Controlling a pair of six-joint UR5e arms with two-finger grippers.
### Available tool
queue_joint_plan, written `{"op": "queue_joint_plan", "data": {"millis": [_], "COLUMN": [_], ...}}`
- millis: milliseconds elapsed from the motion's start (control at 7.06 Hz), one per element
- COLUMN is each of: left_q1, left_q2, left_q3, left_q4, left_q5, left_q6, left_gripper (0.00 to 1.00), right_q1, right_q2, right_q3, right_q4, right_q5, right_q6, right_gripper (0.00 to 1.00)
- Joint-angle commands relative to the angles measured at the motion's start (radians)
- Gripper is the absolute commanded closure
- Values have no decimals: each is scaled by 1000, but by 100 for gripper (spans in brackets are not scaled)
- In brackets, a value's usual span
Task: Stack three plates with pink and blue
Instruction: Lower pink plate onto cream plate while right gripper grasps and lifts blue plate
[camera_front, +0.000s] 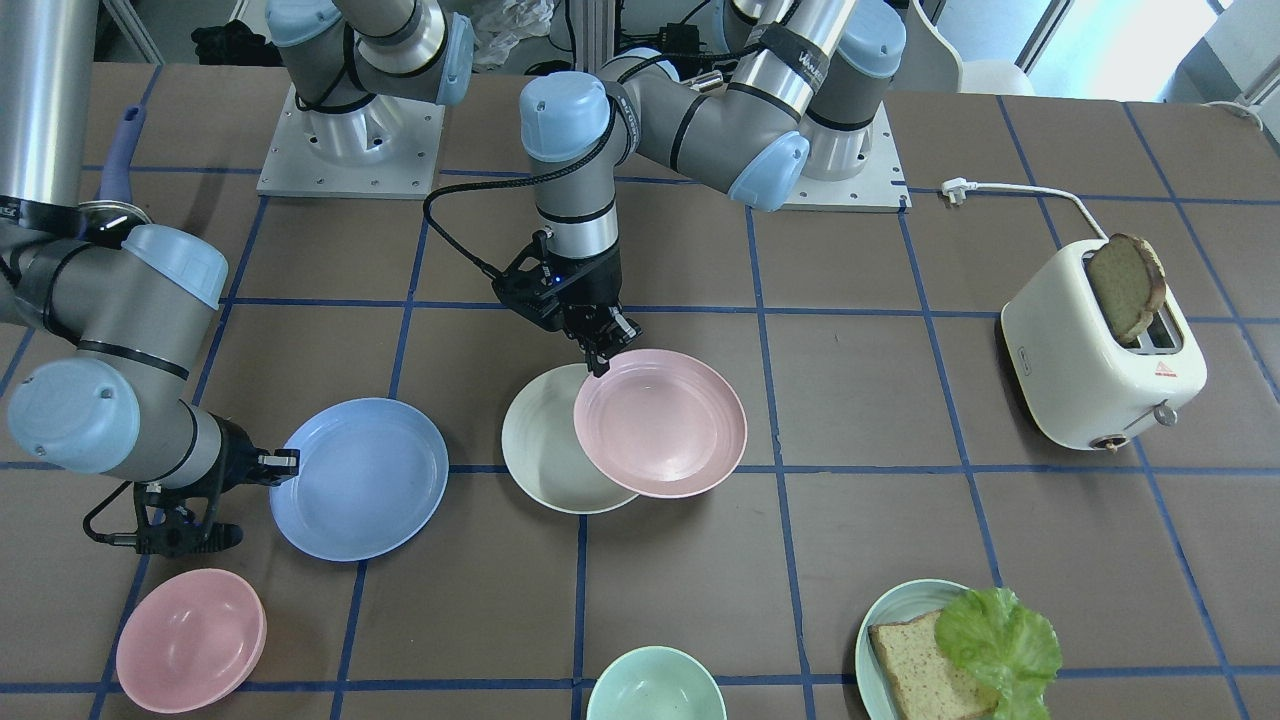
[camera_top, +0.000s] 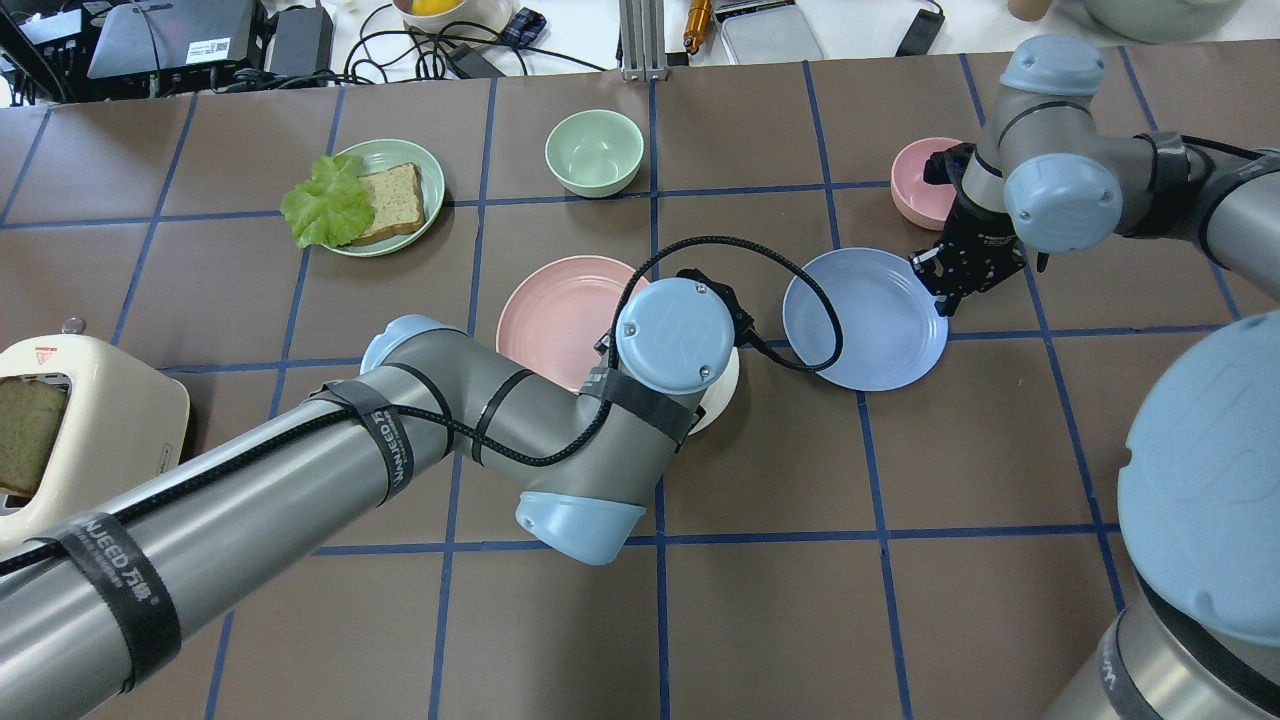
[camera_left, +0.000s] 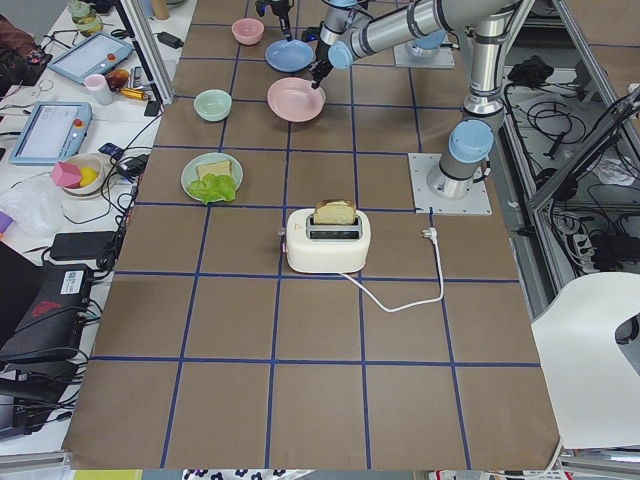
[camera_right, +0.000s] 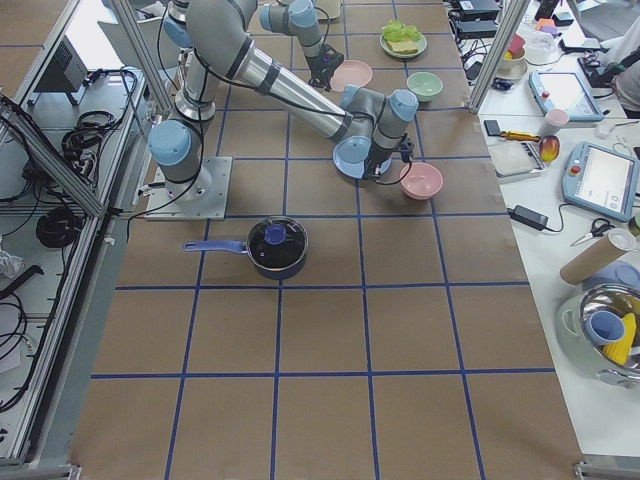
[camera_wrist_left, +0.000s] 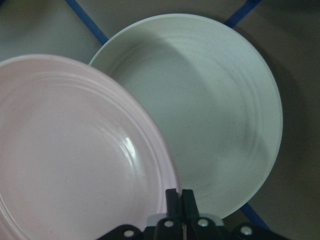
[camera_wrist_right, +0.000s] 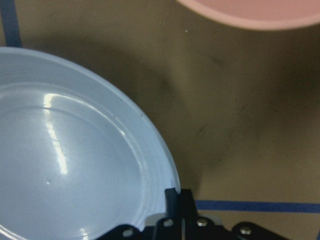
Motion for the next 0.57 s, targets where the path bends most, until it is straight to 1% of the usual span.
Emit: {"op": "queue_joint_plan", "data": {"millis": [0,425], "left_q1": [-12,-67], "left_q2": [-27,-52], "left_q3": [4,94], "left_q4": [5,-24], "left_q5": [2,-4], "left_q6": [51,53], "left_gripper": [100,100], "right_q1": [0,0], "right_q2": [1,-1], "right_q3": [-19,-20], "right_q4": [5,8], "right_q5": [-1,2], "right_q6": [0,1], "right_gripper": [100,100]}}
